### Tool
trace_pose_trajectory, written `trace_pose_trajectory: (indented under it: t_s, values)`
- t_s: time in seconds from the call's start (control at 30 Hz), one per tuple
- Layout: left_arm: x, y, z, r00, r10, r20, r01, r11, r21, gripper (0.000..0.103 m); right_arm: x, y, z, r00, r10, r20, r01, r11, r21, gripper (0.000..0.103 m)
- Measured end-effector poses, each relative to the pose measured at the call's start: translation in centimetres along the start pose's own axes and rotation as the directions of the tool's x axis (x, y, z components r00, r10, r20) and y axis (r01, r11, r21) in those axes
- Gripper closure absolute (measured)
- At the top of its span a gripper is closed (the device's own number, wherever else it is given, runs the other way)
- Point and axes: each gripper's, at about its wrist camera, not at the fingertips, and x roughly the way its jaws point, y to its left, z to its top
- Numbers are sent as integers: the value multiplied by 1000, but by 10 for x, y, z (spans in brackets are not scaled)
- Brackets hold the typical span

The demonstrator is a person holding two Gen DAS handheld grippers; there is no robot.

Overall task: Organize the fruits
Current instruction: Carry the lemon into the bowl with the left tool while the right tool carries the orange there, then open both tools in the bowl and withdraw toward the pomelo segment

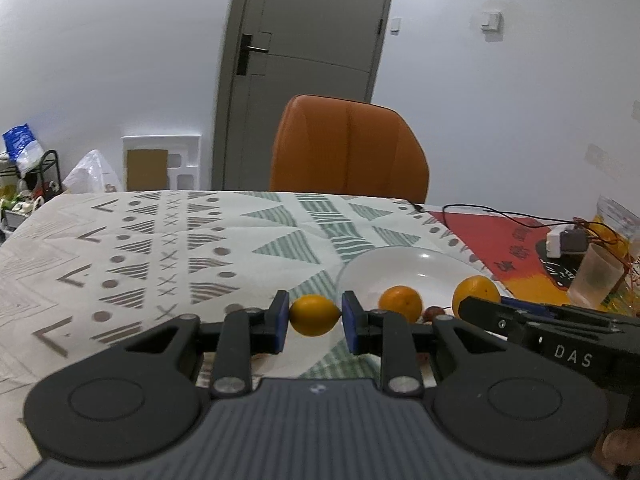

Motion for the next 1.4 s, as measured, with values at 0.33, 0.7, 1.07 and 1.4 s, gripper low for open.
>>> trace_pose_trajectory:
  t_s: [0.33, 0.7, 1.07, 1.4]
  values:
    - [21, -25, 5, 999, -37, -13, 38, 999, 39, 76, -5, -20, -2, 999, -38, 4, 38, 999, 23, 69]
    - [40, -41, 7, 998, -55, -38, 57, 997, 57, 76, -2, -36, -3, 998, -56, 7, 56, 997, 47, 68]
    - [45, -44, 10, 998, -52, -37, 54, 997, 57, 73, 6, -45, -1, 998, -65, 5, 65, 997, 52, 68]
    - [32, -17, 9, 999, 14, -46, -13, 1000, 25, 66, 21, -49, -3, 998, -60, -8, 61, 996, 58, 69]
